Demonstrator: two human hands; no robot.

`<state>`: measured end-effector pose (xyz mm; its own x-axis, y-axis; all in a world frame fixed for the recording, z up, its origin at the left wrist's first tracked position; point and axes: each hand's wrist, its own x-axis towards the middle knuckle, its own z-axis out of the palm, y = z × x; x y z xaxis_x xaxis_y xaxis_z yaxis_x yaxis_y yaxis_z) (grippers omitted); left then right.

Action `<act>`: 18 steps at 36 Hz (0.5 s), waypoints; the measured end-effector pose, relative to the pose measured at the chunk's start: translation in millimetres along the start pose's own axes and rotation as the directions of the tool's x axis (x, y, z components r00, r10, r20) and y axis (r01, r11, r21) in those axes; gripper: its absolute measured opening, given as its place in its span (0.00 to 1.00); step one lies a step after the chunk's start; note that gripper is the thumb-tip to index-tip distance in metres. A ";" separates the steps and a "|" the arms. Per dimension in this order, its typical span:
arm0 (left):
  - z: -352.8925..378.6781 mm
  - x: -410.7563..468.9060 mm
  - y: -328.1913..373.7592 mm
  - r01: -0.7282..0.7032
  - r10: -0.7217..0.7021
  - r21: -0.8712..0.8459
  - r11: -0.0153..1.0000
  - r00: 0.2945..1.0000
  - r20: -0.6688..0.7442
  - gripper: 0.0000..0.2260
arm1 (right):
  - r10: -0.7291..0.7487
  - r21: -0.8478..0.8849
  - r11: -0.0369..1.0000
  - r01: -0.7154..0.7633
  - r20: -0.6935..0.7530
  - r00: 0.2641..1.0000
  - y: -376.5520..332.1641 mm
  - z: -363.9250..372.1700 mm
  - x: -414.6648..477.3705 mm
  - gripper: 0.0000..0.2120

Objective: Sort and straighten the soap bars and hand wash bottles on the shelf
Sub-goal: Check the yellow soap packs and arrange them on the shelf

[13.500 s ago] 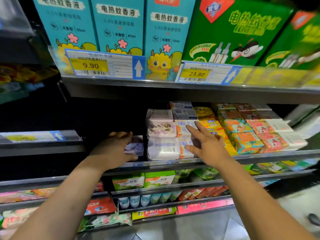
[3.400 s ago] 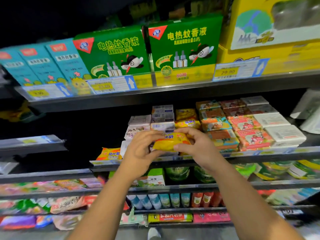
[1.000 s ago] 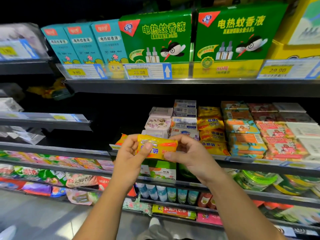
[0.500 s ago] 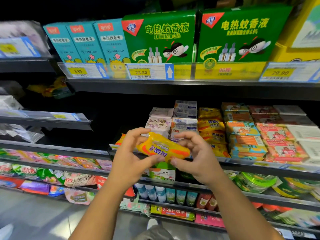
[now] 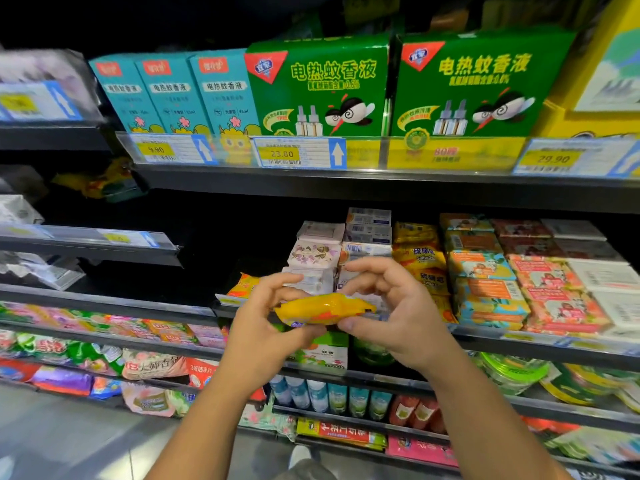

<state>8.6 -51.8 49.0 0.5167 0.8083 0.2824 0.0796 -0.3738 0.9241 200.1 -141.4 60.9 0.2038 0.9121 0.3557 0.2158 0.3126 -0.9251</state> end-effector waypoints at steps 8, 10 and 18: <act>-3.9 10.2 12.0 0.176 -0.186 -0.517 0.838 0.982 0.033 0.32 | 0.219 0.271 0.938 -0.217 0.023 0.975 6.1 1.6 0.6 0.24; -0.7 12.5 13.3 0.267 -0.263 -0.492 0.829 0.961 0.079 0.29 | 0.332 0.304 0.895 -0.325 0.030 0.943 6.4 6.0 1.4 0.19; 3.4 18.5 2.0 0.663 -0.649 -0.371 0.650 0.738 0.183 0.14 | 0.618 0.168 0.767 -0.620 0.069 0.783 10.1 12.3 5.7 0.07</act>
<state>21.3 -39.1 55.2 0.4861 0.7559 -0.4385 0.0783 0.4621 0.8834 191.7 -129.7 52.0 0.2273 0.9258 -0.3021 -0.1214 -0.2808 -0.9520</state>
